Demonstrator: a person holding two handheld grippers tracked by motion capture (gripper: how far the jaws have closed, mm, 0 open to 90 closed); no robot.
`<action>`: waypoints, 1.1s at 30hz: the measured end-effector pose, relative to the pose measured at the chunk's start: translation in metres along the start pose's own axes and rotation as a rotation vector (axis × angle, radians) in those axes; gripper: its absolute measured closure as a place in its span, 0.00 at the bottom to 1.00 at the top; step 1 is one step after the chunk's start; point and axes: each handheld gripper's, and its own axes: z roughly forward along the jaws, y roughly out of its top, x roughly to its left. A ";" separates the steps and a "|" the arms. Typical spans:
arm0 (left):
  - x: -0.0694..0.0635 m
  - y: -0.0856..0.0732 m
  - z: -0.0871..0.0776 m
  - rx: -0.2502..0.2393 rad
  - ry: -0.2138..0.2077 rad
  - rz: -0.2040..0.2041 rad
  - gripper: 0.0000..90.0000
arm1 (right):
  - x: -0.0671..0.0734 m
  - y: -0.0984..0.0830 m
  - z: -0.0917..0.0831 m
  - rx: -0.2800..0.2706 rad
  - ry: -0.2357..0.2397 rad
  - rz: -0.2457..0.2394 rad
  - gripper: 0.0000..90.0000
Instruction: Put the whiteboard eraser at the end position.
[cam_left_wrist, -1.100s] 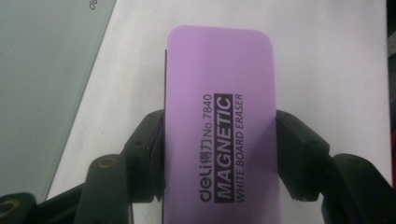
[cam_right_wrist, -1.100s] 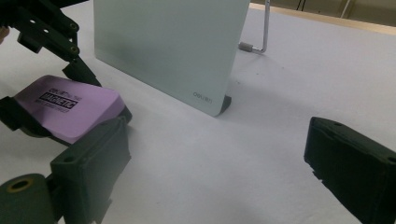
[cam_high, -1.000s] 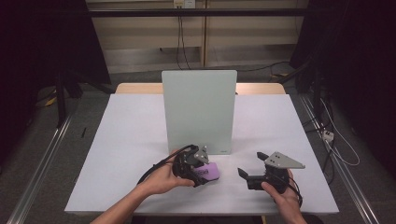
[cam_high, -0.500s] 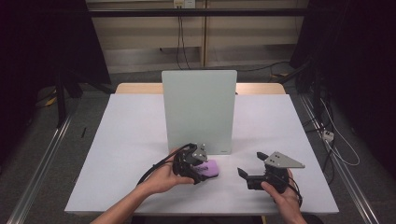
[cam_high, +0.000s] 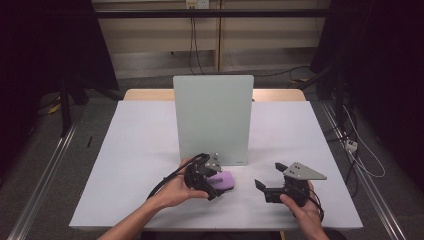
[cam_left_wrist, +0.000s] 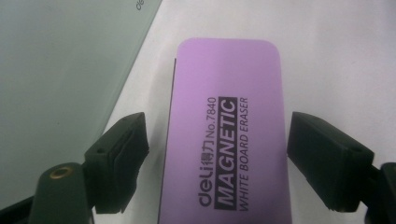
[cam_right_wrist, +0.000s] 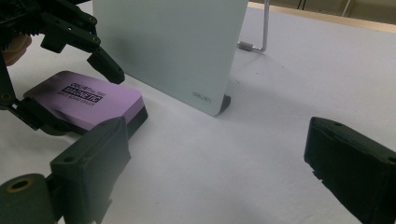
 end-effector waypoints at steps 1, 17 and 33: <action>0.000 0.000 0.000 0.001 0.008 -0.004 0.16 | 0.000 0.000 0.000 0.002 -0.001 0.000 0.07; -0.002 -0.002 -0.009 -0.079 0.047 -0.069 0.08 | 0.000 0.001 0.000 0.000 0.000 -0.002 0.07; 0.009 -0.015 -0.050 -0.272 0.137 -0.214 0.07 | 0.002 0.001 0.000 -0.001 -0.007 -0.004 0.07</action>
